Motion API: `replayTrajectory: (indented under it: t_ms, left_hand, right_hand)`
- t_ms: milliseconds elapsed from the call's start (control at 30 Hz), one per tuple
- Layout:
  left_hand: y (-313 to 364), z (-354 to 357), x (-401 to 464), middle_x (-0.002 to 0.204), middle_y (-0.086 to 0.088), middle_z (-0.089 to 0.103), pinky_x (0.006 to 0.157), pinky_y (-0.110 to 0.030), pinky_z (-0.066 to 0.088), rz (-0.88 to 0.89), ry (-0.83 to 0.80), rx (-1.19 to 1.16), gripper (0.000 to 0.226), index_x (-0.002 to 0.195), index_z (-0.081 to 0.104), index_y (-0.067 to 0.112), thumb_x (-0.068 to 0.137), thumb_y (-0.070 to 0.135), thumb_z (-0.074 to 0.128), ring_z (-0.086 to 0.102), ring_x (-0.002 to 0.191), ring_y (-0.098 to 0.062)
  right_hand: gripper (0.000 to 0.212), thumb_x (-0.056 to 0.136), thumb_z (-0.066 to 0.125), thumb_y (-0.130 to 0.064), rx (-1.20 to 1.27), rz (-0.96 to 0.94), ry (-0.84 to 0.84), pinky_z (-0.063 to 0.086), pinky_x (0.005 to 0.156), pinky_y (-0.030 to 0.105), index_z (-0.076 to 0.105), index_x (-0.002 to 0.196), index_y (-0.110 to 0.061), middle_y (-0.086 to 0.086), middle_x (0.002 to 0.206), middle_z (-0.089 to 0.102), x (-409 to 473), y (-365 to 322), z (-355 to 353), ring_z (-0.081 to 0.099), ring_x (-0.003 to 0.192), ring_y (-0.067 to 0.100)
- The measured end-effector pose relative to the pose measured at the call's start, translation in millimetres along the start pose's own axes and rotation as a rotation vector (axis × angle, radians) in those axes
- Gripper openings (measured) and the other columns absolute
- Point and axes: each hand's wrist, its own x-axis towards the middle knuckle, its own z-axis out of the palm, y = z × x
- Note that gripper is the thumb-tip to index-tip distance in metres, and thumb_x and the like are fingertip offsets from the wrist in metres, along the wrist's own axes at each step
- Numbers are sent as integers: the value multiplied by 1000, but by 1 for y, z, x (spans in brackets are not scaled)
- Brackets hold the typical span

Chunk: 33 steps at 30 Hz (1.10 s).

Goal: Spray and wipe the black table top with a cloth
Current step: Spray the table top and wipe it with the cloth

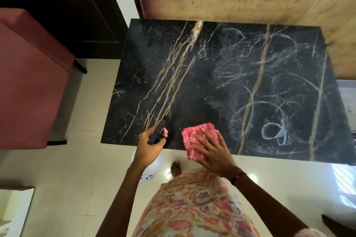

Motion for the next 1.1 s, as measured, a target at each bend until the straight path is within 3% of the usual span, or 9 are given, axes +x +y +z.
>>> replayTrajectory:
  t_ms: [167, 300, 467, 567, 667, 767, 900, 1100]
  left_hand:
    - [15, 27, 9, 86, 1, 67, 61, -15, 43, 32, -12, 43, 27, 83, 65, 24, 85, -2, 59, 62, 69, -7]
    - [25, 51, 13, 85, -1, 67, 54, -14, 45, 66, -3, 76, 20, 86, 65, 15, 84, -4, 59, 62, 70, -5]
    - [36, 79, 19, 80, -4, 65, 52, -15, 45, 96, -35, 70, 16, 87, 64, 6, 82, -7, 57, 57, 61, -1]
    - [40, 91, 24, 85, -6, 68, 55, -15, 43, 87, -21, 43, 23, 85, 66, 17, 82, -5, 59, 63, 74, -10]
    - [47, 101, 28, 87, -3, 68, 62, -18, 44, 82, -12, 40, 29, 83, 64, 25, 84, -4, 59, 64, 84, -18]
    - [54, 110, 32, 87, 0, 68, 66, -21, 47, 82, 2, 45, 30, 83, 64, 26, 84, -3, 59, 65, 85, -15]
    - [58, 120, 36, 85, 2, 68, 67, -20, 49, 79, 11, 66, 29, 82, 63, 26, 85, -2, 59, 64, 83, -4]
    - [65, 138, 49, 81, -6, 67, 53, -18, 44, 93, 22, 82, 17, 85, 65, 9, 83, -6, 57, 60, 64, -3]
  right_hand:
    - [58, 95, 23, -63, -1, 124, -39, 17, 111, 63, 22, 147, -38, 1, 157, 25, -27, 80, -15, 11, 147, 29]
    - [56, 92, 27, -63, 114, 305, -56, 15, 110, 67, 36, 142, -37, 1, 157, 25, 27, 72, -29, 14, 146, 30]
    - [53, 95, 24, -62, 63, -32, -67, 16, 108, 68, 35, 141, -39, 2, 155, 29, 3, 55, -19, 16, 145, 32]
    - [54, 95, 27, -63, 2, -167, -72, 16, 110, 63, 30, 144, -41, 1, 154, 31, -48, 88, -10, 20, 145, 31]
    - [56, 95, 28, -63, -19, -65, -60, 17, 112, 62, 23, 145, -39, 3, 154, 33, -78, 143, -10, 19, 145, 31]
    - [55, 95, 25, -61, 3, 103, -81, 17, 112, 63, 25, 145, -37, 4, 156, 27, -58, 180, -24, 12, 147, 30]
    - [56, 92, 28, -60, 61, 215, -67, 17, 109, 69, 35, 142, -36, 4, 156, 26, 12, 161, -39, 14, 146, 32]
    - [52, 94, 30, -62, 14, -238, -64, 15, 112, 65, 35, 141, -41, -1, 155, 30, -1, 144, -24, 16, 145, 30]
